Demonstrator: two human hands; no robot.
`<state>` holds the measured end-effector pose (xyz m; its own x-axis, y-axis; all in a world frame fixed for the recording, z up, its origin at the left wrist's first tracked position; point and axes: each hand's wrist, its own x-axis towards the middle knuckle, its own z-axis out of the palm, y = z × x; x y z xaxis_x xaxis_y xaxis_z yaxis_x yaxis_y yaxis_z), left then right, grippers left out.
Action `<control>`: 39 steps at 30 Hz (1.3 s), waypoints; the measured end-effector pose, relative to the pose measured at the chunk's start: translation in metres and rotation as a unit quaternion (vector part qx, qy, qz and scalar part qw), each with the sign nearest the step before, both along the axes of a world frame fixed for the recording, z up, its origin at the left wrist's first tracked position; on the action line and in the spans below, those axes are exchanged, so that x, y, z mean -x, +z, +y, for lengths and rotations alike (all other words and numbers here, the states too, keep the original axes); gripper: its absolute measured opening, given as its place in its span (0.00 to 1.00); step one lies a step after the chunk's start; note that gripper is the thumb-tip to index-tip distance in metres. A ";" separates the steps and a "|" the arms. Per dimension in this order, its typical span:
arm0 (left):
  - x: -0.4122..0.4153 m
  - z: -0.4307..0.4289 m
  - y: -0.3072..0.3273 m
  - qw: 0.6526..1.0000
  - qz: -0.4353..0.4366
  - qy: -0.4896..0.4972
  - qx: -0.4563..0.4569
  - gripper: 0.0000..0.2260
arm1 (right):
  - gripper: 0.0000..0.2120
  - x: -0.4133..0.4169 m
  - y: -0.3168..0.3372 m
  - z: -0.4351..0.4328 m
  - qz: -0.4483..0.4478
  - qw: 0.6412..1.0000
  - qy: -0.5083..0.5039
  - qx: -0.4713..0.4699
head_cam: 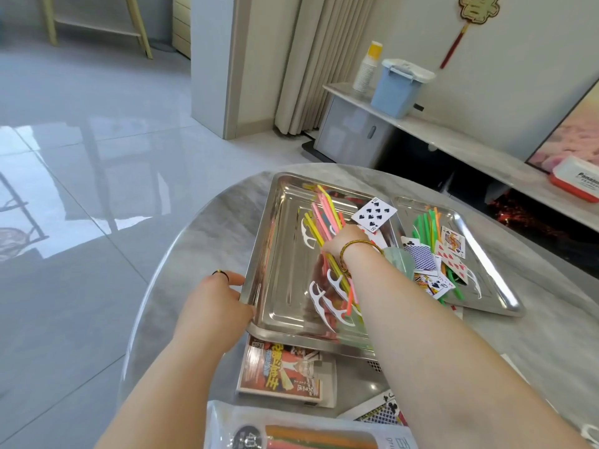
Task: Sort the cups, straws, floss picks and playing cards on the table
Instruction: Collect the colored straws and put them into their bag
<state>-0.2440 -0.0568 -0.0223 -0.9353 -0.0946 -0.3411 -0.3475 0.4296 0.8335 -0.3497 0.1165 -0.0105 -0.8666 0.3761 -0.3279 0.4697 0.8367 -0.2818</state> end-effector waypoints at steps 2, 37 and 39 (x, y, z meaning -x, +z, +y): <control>0.000 0.000 -0.001 1.000 0.000 0.000 -0.005 0.13 | 0.08 0.002 -0.003 0.000 -0.011 0.999 0.017 -0.029; 0.005 -0.001 -0.010 0.999 -0.016 -0.027 0.038 0.18 | 0.13 -0.021 0.070 -0.008 0.134 0.974 0.141 0.117; 0.005 0.001 -0.010 0.998 -0.013 -0.029 0.049 0.18 | 0.13 -0.029 0.082 -0.004 0.192 0.961 0.139 0.144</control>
